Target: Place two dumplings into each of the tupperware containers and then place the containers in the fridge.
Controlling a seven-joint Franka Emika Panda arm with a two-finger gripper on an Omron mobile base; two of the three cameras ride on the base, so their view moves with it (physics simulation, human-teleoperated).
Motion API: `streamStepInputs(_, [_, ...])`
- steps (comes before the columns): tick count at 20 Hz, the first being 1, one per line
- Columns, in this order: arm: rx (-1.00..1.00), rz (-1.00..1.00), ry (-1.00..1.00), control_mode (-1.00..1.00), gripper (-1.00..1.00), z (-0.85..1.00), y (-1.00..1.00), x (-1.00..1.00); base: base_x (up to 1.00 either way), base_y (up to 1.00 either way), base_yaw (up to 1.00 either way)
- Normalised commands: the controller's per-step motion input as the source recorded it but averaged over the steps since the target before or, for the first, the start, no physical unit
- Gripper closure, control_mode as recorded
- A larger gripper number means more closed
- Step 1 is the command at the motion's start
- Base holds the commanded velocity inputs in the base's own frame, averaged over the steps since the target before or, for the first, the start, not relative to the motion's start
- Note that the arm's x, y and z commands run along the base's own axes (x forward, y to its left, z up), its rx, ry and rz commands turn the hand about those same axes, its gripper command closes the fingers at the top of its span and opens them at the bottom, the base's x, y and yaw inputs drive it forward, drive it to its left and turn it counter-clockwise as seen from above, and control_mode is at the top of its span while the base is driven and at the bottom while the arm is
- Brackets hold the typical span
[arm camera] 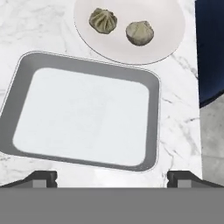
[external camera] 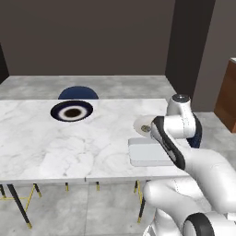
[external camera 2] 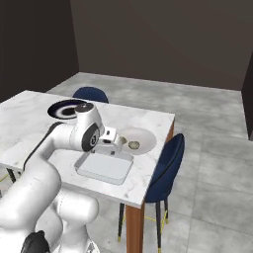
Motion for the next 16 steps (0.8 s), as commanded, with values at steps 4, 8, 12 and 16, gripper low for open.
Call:
streamStepInputs(4, [0.0, 0.12, 0.19, -1.0, -1.0, 0.09, -0.01, 0.99, 0.0, 0.0, 0.0])
streamStepInputs(8, [0.0, 0.21, 0.23, -1.0, -1.0, 0.0, -0.15, 0.91, 0.0, 0.0, 0.0])
streamStepInputs(12, [0.0, 0.22, 0.23, -1.0, -1.0, -0.15, -0.03, 0.96, 0.0, 0.0, 0.0])
streamStepInputs(16, [-0.04, 0.16, 0.19, -1.0, -1.0, -0.4, 0.0, 0.85, 0.0, 0.0, 0.0])
